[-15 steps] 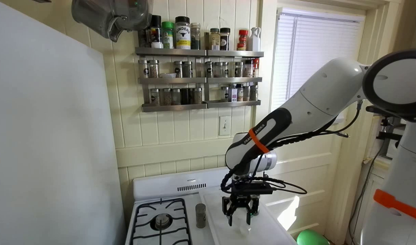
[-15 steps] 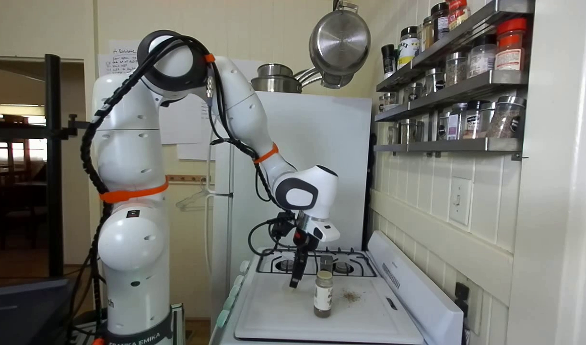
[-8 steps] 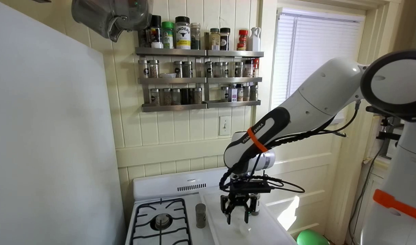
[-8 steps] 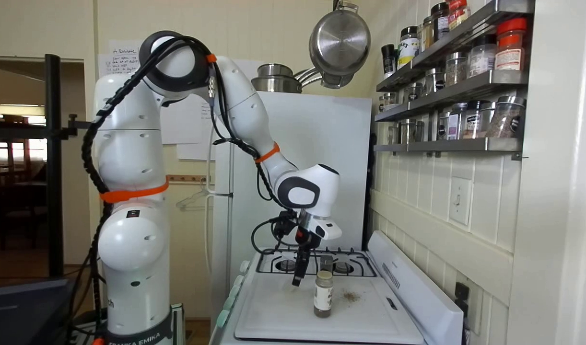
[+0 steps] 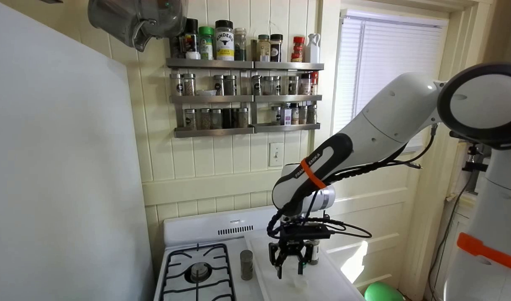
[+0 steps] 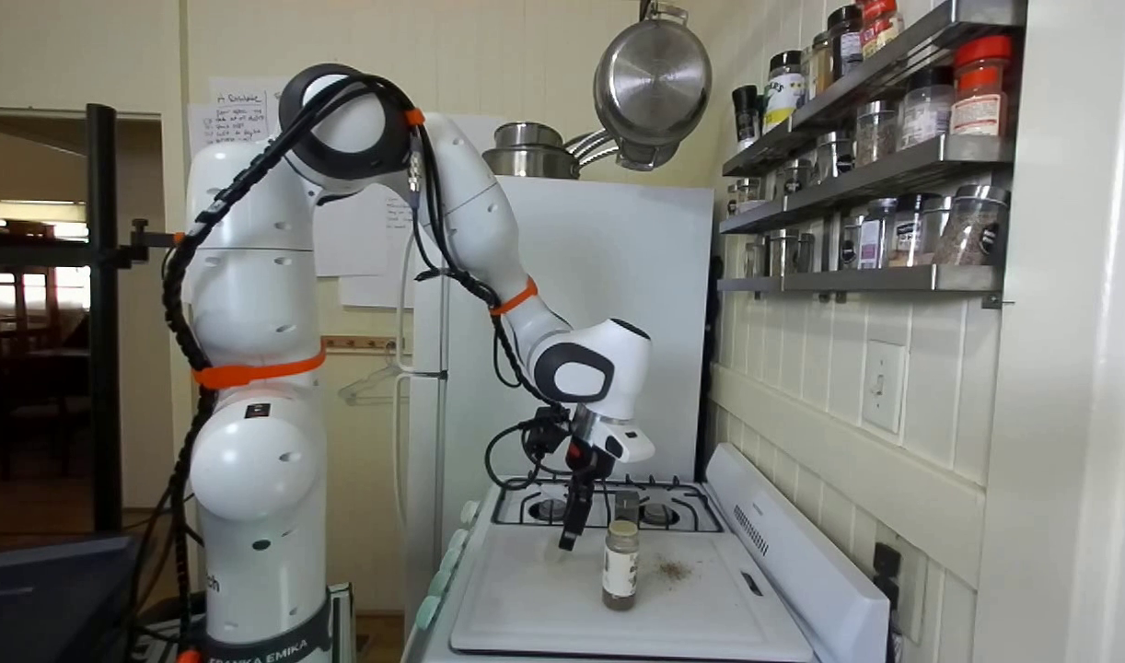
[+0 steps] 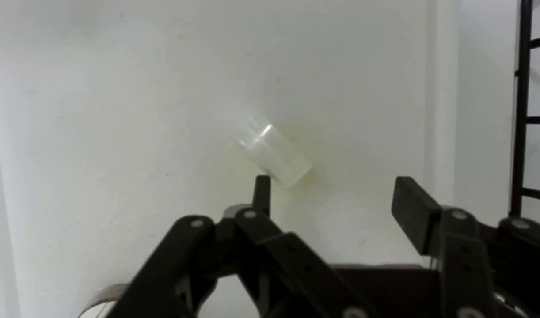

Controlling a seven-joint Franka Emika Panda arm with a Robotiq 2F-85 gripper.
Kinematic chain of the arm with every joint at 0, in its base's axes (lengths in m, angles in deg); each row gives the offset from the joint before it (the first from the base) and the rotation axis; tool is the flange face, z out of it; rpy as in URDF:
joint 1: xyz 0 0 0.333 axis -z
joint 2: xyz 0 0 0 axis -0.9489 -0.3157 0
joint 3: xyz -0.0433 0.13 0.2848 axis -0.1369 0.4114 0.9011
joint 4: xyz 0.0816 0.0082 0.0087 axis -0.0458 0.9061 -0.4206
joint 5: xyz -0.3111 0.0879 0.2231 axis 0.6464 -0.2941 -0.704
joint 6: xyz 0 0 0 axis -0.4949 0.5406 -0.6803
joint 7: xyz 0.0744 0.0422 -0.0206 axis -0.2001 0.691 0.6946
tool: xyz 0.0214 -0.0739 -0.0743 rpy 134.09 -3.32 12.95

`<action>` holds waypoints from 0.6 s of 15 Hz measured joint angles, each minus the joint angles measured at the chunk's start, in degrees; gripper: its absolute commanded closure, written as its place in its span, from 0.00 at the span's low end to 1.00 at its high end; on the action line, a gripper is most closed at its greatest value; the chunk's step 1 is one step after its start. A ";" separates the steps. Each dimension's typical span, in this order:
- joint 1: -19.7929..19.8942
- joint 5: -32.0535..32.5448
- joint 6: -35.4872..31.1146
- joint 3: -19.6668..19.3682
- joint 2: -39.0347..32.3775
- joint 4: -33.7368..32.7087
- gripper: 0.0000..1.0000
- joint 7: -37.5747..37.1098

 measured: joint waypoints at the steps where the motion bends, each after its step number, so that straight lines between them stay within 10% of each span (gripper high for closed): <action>1: -0.13 0.00 0.00 0.05 -0.09 -0.09 0.27 0.00; 9: -0.81 0.00 0.00 0.64 -0.18 -0.96 0.30 0.05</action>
